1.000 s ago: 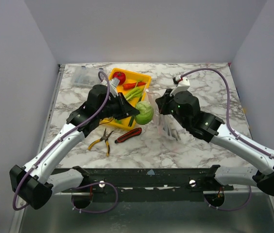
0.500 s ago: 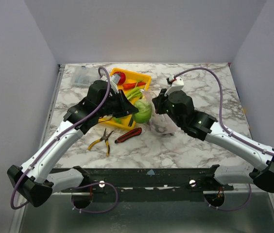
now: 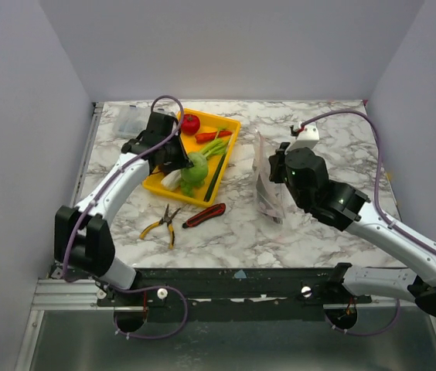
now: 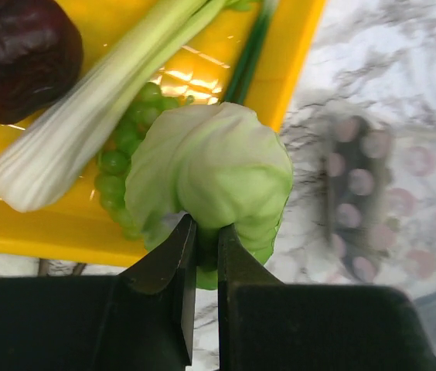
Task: Place the food in the zip-top bag and seal the zipper
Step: Place the fake vegetable in the bin.
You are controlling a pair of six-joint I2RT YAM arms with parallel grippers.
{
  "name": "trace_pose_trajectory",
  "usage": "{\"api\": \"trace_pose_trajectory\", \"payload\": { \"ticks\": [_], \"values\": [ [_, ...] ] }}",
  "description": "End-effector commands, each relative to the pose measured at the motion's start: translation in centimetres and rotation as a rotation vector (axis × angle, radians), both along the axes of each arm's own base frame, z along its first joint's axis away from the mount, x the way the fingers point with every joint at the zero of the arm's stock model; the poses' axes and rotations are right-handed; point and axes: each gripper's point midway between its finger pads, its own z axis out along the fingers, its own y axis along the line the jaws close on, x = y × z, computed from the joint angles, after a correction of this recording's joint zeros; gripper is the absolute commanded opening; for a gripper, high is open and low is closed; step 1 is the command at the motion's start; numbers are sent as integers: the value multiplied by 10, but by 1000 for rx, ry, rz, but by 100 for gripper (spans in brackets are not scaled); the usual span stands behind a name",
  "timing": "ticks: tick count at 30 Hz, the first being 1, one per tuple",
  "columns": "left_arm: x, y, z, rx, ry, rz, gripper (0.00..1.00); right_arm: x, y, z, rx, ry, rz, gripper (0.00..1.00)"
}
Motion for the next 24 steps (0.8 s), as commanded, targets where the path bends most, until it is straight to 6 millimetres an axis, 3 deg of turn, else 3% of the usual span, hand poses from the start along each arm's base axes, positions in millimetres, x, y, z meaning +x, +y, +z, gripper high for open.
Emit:
{"api": "trace_pose_trajectory", "payload": {
  "ticks": [1, 3, 4, 8, 9, 11, 12, 15, 17, 21, 24],
  "values": [
    [35, 10, -27, 108, 45, -1, 0, -1, -11, 20, -16, -36, -27, 1],
    [41, 12, -43, 135, 79, 0, 0, -2, -11, 22, -16, -39, -23, 0],
    [42, 12, -51, 144, 99, -3, 5, -2, -10, 22, -16, -38, -17, 0],
    [38, 7, -56, 126, 105, -32, 48, -2, -7, 24, -13, -42, -2, 0],
    [38, 8, -52, 123, 86, -34, 56, -1, -6, 24, -16, -42, 0, 0],
    [34, 8, -38, 114, 42, -38, 85, -1, -5, 25, -18, -41, 5, 0],
    [33, 7, -30, 107, 25, -42, 90, -1, -4, 24, -20, -41, 8, 0],
    [16, -6, 4, 12, -30, -77, 90, -1, -4, 26, -13, -47, 8, 0],
    [-6, -37, 42, -172, -116, -174, 90, -1, -3, 28, -5, -49, 9, 0],
    [-78, -108, 125, -549, -235, -488, 88, -1, -1, 31, 22, -51, 11, 1],
    [-115, -144, 156, -639, -280, -609, 89, 0, 2, 30, 33, -50, 16, 0]
  ]
}}
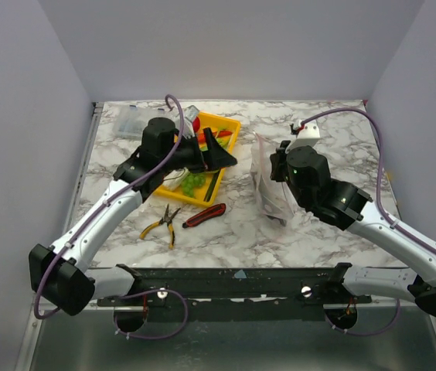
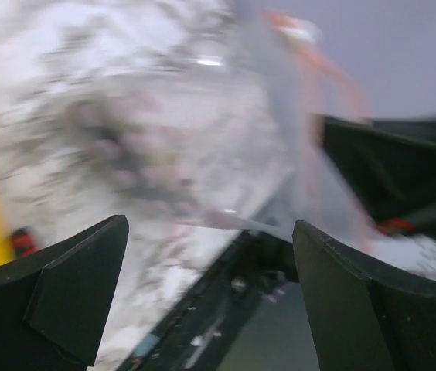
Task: Place the food in the zip-top bag and seal the zipper
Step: Place the fake vegetable in the bin, then adjust the zipper food storage bag at the center of the board.
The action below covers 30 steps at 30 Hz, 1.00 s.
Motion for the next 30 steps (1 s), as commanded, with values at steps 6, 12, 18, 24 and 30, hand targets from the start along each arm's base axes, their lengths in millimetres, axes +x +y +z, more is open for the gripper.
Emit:
{"api": "trace_pose_trajectory", "payload": {
  "ticks": [6, 12, 18, 24, 30],
  "values": [
    [-71, -96, 74, -265, -64, -334, 82, -1, 8, 21, 87, -27, 18, 0],
    [-68, -110, 55, -182, -6, -313, 66, -4, 7, 24, 114, -30, 20, 0],
    [-58, -129, 47, -115, 31, -327, 48, -4, 7, 22, 112, -27, 16, 0],
    [-28, -132, 75, 6, -81, -287, 0, 8, -46, 12, -75, -66, -223, 1],
    [-37, -158, 131, -123, -72, -417, 0, 11, -144, 26, -192, -84, -501, 1]
  ]
}}
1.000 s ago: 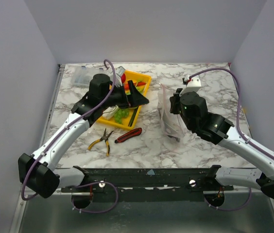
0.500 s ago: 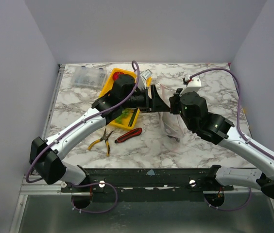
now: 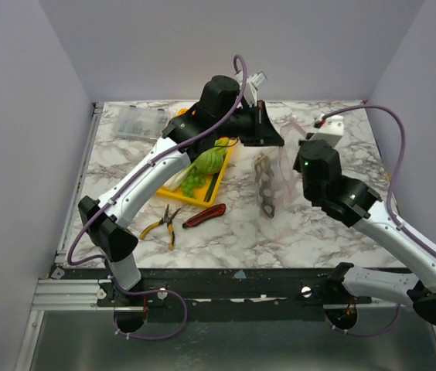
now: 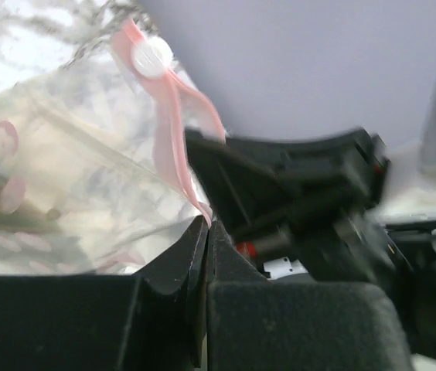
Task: Place the food in the zip-top bag and seal the zipper
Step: Adjust the zipper food storage bag at the center of the board.
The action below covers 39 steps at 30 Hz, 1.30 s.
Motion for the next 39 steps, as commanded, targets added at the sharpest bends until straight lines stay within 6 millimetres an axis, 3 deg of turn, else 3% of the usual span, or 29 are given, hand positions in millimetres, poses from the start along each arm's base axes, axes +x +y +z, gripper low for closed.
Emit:
{"api": "trace_pose_trajectory", "payload": {
  "ticks": [1, 3, 6, 11, 16, 18, 21, 25, 32, 39],
  "values": [
    [-16, -10, 37, -81, 11, -95, 0, -6, -95, 20, -90, -31, -266, 1],
    [-19, -14, 44, -117, 34, -117, 0, -9, -117, 27, -104, -38, -302, 1],
    [-19, -15, 33, -104, 58, -123, 0, -13, -117, 32, -137, -21, -251, 1],
    [-9, 1, -36, -1, 129, -87, 0, -9, -86, 15, -125, 57, -70, 1],
    [-5, 26, -116, 127, 196, -39, 0, -2, -26, -51, -74, 239, 201, 1],
    [-2, 41, -139, 171, 208, -2, 0, -3, -15, -71, -48, 289, 237, 1],
    [-1, 61, -159, 210, 217, 37, 0, -2, -14, -72, -34, 281, 231, 1],
    [-1, 80, -166, 240, 201, 76, 0, -3, -19, -60, -40, 232, 228, 1],
    [-11, 75, -156, 174, 213, 26, 0, -4, -4, -75, -19, 278, 292, 1],
    [-16, 76, -123, 125, 136, 8, 46, -2, 8, -77, 20, 283, 331, 1]
  ]
}}
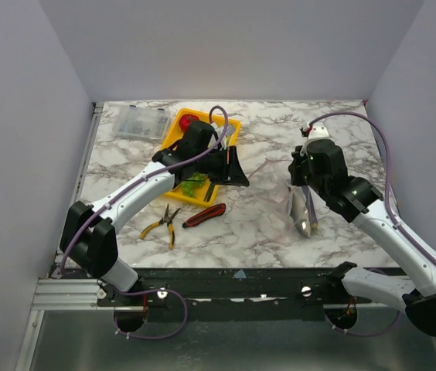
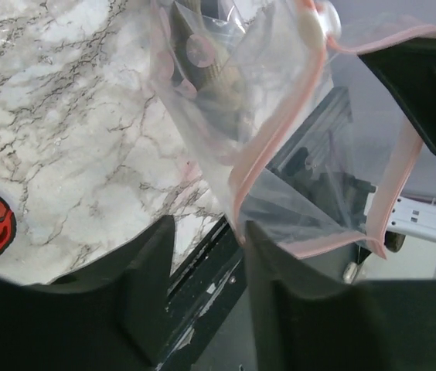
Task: Place the food in the zip-top bag and seal the zipper
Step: Adjust the zipper food storage bag at the center of the board, then pick up the fake vegetable from the bin.
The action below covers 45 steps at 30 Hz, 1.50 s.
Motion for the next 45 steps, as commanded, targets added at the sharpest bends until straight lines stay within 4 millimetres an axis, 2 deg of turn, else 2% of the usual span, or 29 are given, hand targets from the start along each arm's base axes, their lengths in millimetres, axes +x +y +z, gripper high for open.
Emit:
{"api": "trace_pose_trajectory", "payload": {
  "ticks": [1, 5, 8, 9, 12, 15, 18, 23, 24, 30, 38, 44, 45],
  "values": [
    [-6, 3, 41, -68, -95, -31, 51, 3, 12, -3, 46, 10, 35, 1],
    [-9, 6, 60, -86, -149, -45, 63, 6, 19, -7, 58, 21, 50, 1],
    [-2, 20, 65, -51, -209, -9, 70, 8, 22, -8, 62, 26, 54, 1],
    [4, 27, 61, -23, -226, 13, 72, 8, 22, -8, 63, 28, 57, 1],
    [31, 61, 39, 133, -287, 147, 96, 8, 23, -9, 62, 30, 62, 1],
    [62, 101, 10, 334, -336, 295, 99, 7, 22, -9, 63, 27, 62, 1],
    [89, 122, -14, 422, -304, 375, 99, 7, 22, -11, 61, 29, 64, 1],
    [137, 123, -42, 494, -244, 415, 99, 6, 23, -11, 61, 28, 69, 1],
    [145, 122, -42, 510, -233, 428, 99, 6, 23, -10, 59, 28, 69, 1],
    [178, 110, -59, 517, -249, 433, 99, 5, 23, -5, 65, 22, 74, 1],
    [171, 109, -108, 617, -105, 381, 97, 5, 22, -10, 64, 28, 71, 1],
    [168, 111, -119, 661, -80, 340, 92, 6, 22, -8, 67, 22, 66, 1],
    [171, 114, -119, 678, -88, 345, 89, 6, 22, -8, 70, 22, 65, 1]
  ]
}}
